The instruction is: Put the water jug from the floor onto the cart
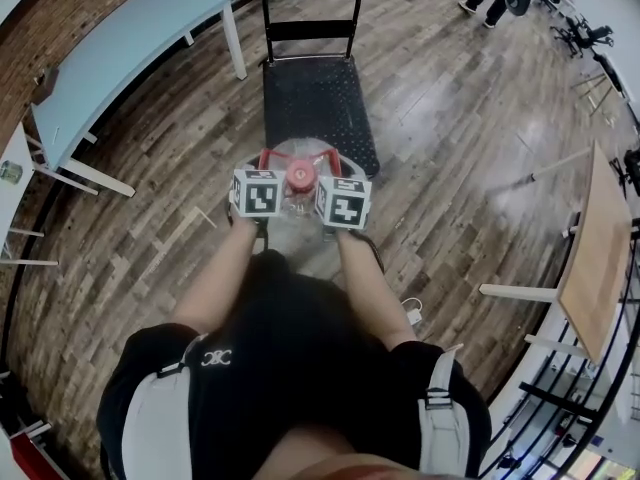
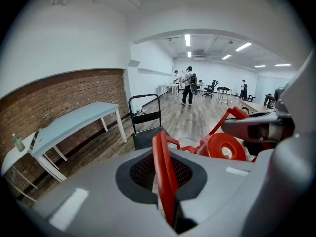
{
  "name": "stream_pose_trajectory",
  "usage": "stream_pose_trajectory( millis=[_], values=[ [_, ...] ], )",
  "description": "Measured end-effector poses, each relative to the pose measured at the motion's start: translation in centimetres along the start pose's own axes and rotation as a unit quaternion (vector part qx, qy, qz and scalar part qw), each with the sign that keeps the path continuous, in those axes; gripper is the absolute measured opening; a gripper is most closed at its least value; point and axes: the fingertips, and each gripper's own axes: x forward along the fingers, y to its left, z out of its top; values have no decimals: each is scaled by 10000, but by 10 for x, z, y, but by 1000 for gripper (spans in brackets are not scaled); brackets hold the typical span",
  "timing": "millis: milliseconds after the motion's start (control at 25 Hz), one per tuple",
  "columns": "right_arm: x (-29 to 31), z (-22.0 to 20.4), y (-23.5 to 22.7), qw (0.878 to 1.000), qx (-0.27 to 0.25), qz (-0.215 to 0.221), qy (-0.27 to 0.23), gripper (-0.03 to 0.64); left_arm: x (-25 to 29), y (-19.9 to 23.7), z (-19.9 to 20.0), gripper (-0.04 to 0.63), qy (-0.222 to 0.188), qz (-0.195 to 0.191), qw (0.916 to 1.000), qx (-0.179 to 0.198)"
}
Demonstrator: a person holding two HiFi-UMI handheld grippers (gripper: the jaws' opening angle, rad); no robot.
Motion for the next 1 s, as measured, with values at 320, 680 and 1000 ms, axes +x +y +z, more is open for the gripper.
stream_pose_trajectory(
  millis=[320, 680, 1000],
  values=[
    [19, -2, -25, 9996, 205, -20, 175, 32, 26, -14, 12, 11, 38, -191, 9998, 101],
    [62, 7, -38, 9996, 122, -47, 264, 34, 72, -6, 23, 11, 119, -242, 9996, 44],
    [121, 24, -57, 9989, 31, -217, 417, 34, 135, 5, 45, 11, 241, -350, 9991, 61]
  ],
)
